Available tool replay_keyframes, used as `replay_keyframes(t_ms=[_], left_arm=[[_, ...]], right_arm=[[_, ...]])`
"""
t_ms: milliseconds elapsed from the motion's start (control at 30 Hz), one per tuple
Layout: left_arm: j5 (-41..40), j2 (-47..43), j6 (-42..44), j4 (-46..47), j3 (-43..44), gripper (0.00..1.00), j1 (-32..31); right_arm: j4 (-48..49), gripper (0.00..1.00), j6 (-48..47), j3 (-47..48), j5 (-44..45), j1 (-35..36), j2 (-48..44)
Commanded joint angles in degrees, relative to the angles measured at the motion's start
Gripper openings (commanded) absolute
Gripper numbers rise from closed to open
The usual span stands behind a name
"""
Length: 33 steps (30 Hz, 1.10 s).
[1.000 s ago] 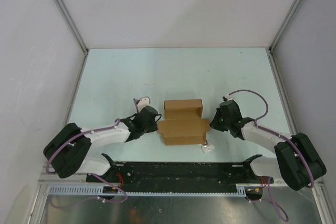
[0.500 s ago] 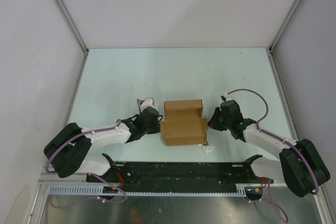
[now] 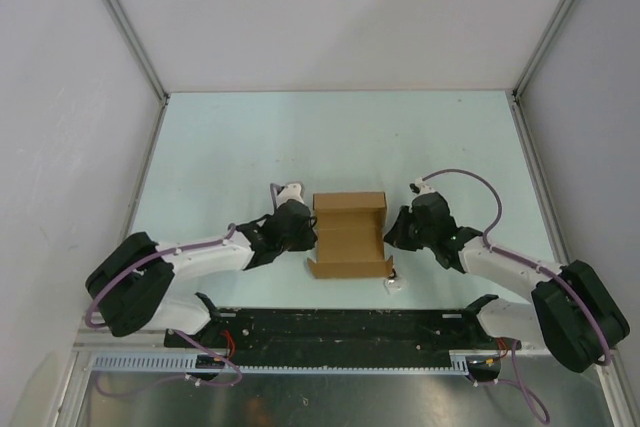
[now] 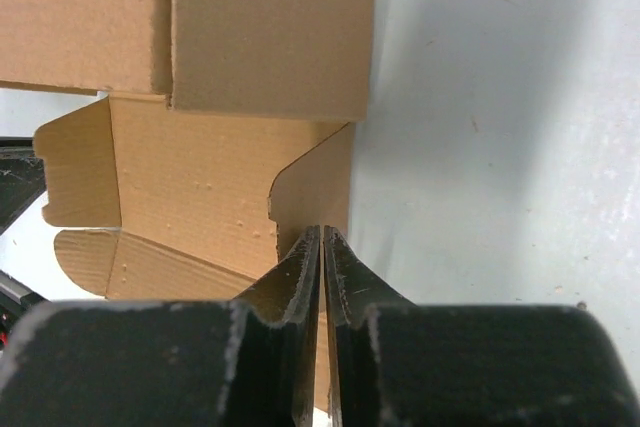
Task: Fold the paper box
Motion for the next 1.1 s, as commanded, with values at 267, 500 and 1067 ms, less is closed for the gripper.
replay_keyframes(t_ms=[267, 500, 1067], left_arm=[[1.26, 5.27, 0.88, 1.12, 5.3, 0.27, -3.96], [1.17, 7.91, 0.61, 1.21, 6.44, 0.27, -4.92], [-0.06, 6.43, 1.05, 1.3, 5.04, 0.26, -5.98]], right_arm=[[5.47, 0.09, 2.01, 0.03, -0.57, 3.07, 3.31], [6.79, 0.08, 2.27, 0.03, -0.57, 4.13, 5.68], [4.25, 0.08, 1.39, 0.56, 0.31, 3.69, 3.59]])
